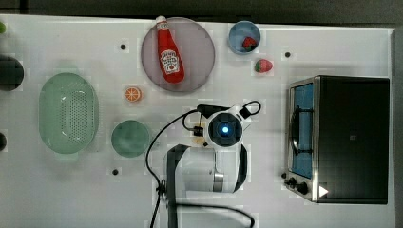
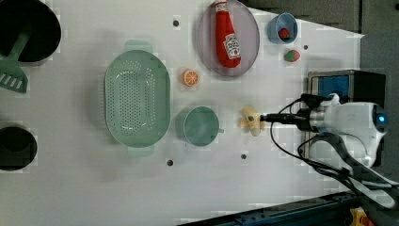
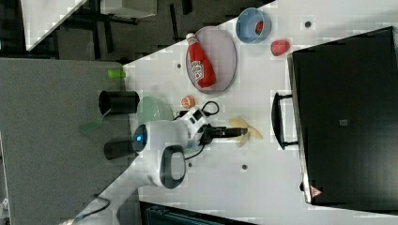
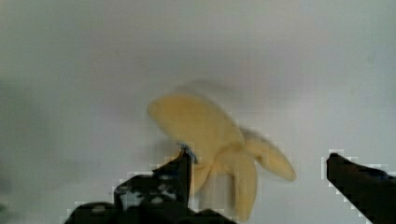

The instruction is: Pick Banana and place it in mug.

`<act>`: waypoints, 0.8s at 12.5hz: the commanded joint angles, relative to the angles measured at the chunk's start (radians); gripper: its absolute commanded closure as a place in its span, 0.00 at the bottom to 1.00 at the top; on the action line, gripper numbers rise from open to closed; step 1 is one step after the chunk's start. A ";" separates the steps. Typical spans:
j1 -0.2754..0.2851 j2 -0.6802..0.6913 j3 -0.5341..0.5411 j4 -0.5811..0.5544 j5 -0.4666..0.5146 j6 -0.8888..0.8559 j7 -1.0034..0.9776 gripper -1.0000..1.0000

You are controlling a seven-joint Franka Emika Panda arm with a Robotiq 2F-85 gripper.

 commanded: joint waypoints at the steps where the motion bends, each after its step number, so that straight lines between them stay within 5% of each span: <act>1: -0.003 0.068 -0.002 -0.012 0.016 0.049 -0.086 0.00; 4: -0.001 0.112 0.009 -0.007 0.017 0.085 -0.084 0.03; 10: -0.002 0.065 0.008 -0.024 0.021 0.109 -0.081 0.73</act>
